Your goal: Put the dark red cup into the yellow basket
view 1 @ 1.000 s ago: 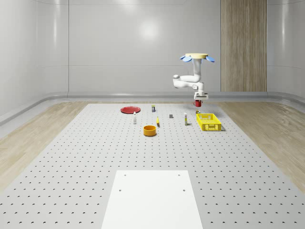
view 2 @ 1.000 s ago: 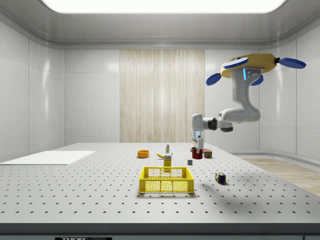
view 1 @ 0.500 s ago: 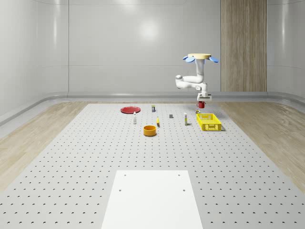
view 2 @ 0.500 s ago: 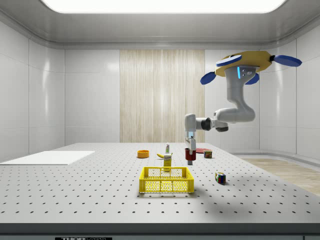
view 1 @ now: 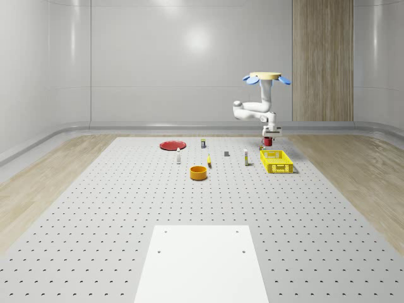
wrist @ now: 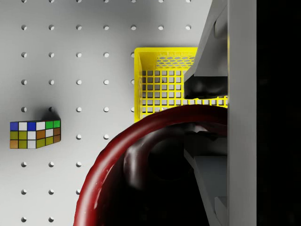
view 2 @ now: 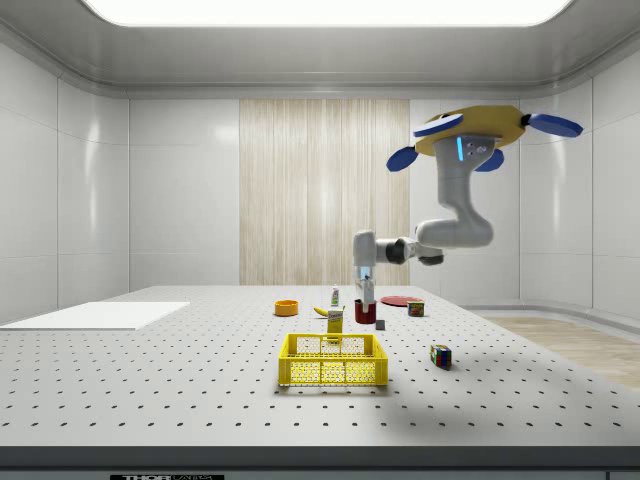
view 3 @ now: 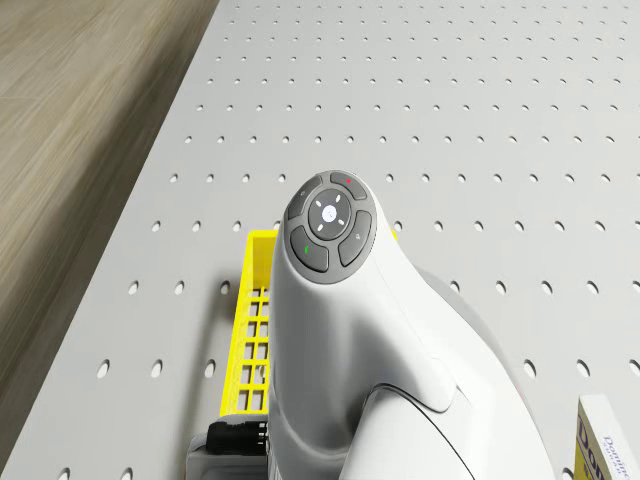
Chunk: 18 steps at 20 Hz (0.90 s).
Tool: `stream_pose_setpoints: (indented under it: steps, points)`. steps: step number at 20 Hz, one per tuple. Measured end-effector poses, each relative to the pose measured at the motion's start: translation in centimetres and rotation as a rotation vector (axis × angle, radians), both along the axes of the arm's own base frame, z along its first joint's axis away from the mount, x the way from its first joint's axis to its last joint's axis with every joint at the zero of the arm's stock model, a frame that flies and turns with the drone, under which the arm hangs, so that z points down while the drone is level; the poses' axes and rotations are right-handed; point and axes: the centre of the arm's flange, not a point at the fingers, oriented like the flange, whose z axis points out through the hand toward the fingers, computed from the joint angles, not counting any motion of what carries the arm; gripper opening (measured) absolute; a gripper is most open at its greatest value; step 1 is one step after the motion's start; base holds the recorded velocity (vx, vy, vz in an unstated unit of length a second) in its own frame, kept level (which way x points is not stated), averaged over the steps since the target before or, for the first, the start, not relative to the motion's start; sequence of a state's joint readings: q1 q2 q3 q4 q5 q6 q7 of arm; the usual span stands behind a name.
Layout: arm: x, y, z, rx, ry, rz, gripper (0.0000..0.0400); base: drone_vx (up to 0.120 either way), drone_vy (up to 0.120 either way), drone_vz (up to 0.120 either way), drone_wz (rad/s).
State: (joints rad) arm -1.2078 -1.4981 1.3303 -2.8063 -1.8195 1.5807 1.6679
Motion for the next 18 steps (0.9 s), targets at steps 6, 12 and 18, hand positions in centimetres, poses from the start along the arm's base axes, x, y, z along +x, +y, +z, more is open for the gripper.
stream_pose_setpoints:
  steps: [6,12,18]
  points:
    - [0.0,0.0,0.0,0.0,0.0,0.0,0.0099,0.12,0.0,-0.06,0.0]
    - [0.0,0.0,0.0,0.0,0.0,0.0,0.0099,0.12,0.0,-0.033,0.0]
    - [0.0,0.0,0.0,0.0,0.0,0.0,0.0099,0.12,0.033,-0.007,0.0]
